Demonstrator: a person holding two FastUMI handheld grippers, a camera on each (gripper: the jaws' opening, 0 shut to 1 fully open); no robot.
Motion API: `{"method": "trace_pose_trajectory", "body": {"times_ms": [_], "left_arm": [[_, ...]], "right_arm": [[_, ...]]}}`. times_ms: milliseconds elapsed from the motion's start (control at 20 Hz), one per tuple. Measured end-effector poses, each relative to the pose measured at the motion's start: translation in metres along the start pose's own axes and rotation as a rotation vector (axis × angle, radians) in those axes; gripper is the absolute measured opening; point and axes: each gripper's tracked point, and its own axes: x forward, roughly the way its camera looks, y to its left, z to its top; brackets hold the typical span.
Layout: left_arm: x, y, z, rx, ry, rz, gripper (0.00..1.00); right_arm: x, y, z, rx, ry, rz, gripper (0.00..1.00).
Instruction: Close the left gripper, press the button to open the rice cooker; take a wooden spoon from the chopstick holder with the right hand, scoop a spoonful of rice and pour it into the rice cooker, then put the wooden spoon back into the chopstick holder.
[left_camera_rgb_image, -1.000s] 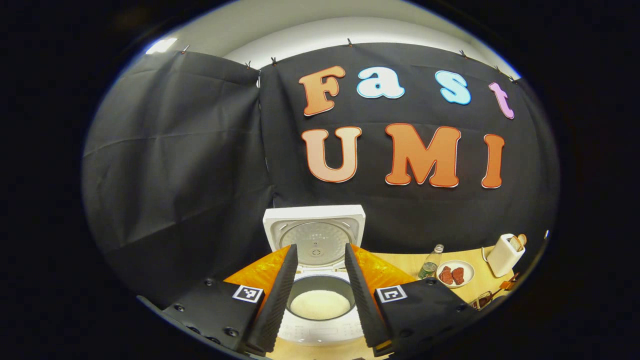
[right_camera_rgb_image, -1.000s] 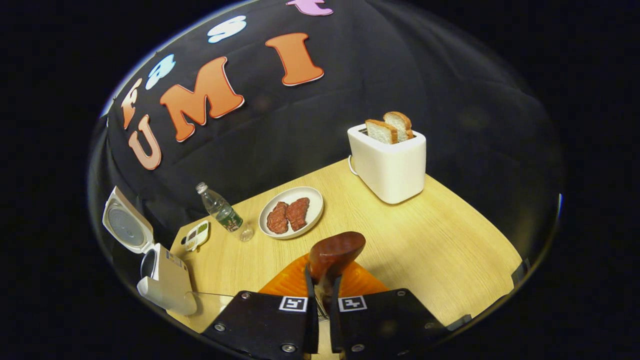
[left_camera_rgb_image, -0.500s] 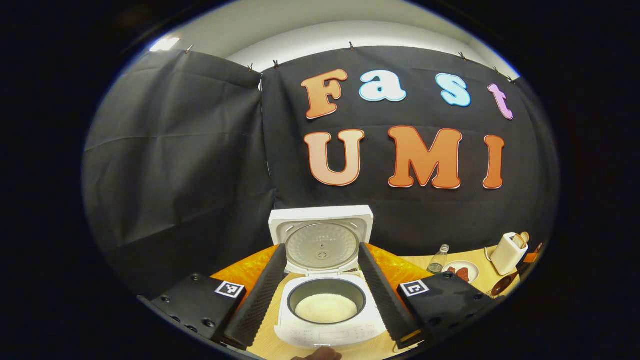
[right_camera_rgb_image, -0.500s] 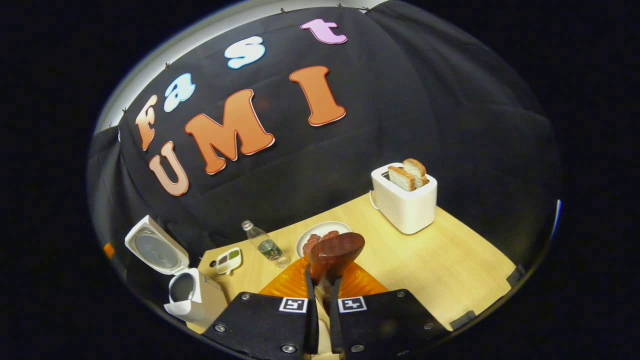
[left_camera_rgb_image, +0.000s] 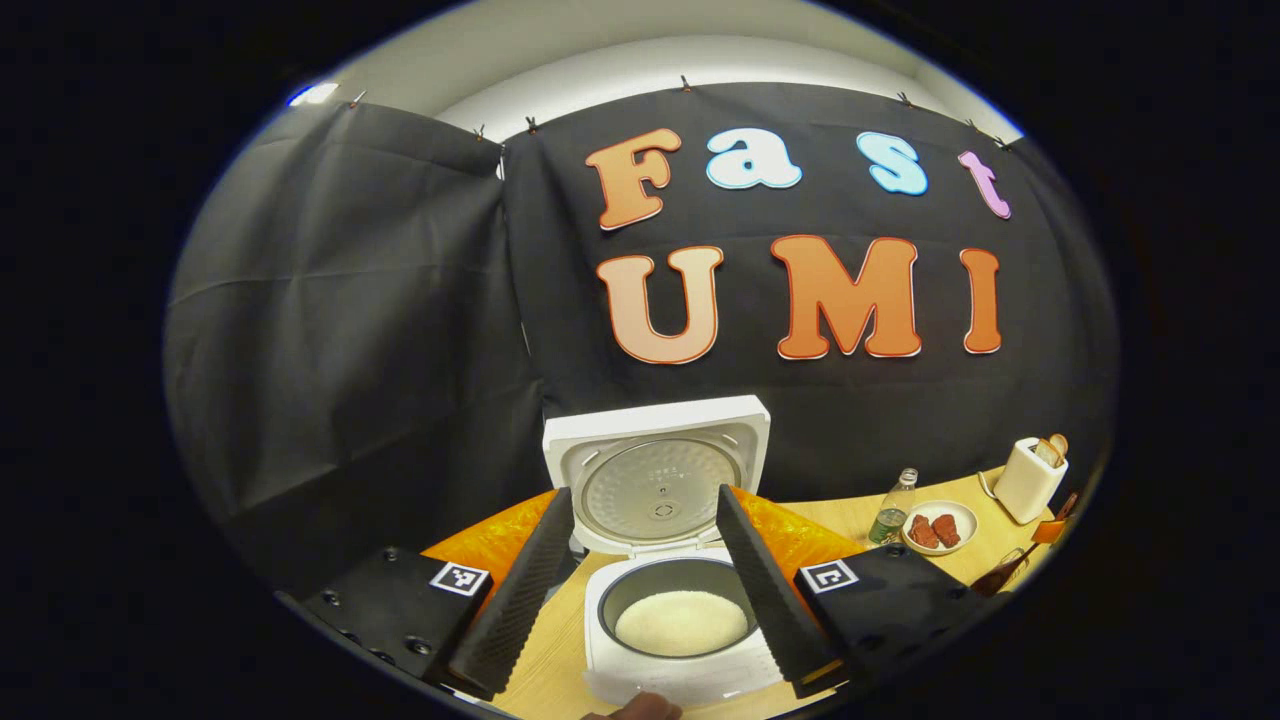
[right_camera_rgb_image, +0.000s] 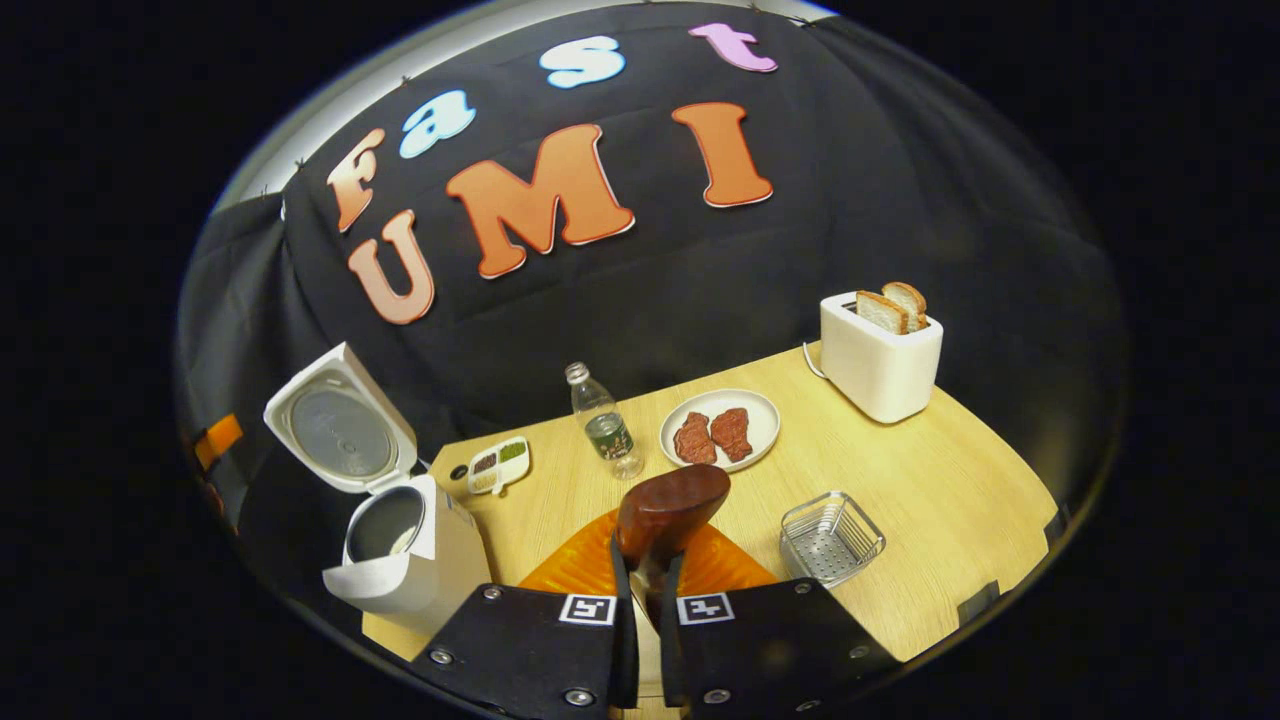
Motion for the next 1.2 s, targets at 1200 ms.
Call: {"method": "trace_pose_trajectory", "body": {"times_ms": [1200], "left_arm": [[0.035,0.016,-0.033,0.115,0.093,-0.083,0.94]], "right_arm": [[0.029,0.041,-0.101,-0.384,-0.159,-0.195,0.08]]}}
